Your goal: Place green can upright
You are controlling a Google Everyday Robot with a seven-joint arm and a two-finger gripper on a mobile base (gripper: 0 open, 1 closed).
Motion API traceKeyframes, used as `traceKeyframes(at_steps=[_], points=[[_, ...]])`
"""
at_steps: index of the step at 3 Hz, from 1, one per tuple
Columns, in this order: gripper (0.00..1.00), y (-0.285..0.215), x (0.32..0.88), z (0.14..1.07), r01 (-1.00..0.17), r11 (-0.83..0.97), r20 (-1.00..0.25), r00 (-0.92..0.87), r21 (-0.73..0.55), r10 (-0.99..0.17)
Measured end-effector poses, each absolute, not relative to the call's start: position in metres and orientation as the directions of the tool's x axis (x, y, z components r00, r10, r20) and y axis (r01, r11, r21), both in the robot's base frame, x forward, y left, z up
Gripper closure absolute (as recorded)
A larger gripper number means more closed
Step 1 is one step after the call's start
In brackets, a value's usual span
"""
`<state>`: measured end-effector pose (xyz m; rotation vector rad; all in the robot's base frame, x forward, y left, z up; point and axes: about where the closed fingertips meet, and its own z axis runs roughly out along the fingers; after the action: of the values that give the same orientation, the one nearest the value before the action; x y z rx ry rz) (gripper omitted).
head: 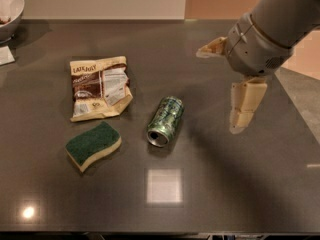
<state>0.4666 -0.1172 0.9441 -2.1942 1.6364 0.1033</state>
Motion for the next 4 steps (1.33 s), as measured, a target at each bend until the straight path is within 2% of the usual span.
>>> traceKeyframes(at_steps=[2,4], points=[[0.00,-0.056,0.467,0.919,-0.804,-0.525,-0.234,0.587,-0.280,-0.775],[0.00,-0.018,0.456,0.880,-0.612,-0.761,-0.115,0.790,-0.217,-0.603]])
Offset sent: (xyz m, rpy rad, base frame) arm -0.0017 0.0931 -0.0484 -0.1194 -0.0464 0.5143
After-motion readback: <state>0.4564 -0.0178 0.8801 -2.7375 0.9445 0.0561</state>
